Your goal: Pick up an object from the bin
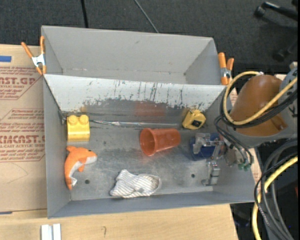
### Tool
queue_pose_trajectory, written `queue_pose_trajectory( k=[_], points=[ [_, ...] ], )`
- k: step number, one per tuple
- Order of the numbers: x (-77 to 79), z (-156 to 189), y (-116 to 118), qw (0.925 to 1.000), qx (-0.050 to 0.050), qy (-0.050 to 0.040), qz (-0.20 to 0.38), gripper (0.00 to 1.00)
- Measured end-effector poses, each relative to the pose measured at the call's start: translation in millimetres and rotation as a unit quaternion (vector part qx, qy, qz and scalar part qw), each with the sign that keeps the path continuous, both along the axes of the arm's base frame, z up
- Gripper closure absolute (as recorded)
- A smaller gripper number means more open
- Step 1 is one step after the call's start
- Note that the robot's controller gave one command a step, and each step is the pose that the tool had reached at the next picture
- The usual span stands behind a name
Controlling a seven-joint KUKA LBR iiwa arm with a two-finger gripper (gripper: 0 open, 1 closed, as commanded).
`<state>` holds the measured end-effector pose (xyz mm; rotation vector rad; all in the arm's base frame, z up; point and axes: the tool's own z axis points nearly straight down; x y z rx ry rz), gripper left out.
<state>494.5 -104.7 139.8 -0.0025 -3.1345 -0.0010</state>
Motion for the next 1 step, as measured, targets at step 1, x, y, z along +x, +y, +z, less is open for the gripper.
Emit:
queue_pose_trajectory(
  k=[1],
  points=[
    [1.8, 4.5, 0.4, 1.0000, -0.001, -0.0037, 0.001, 0.00]
  ],
)
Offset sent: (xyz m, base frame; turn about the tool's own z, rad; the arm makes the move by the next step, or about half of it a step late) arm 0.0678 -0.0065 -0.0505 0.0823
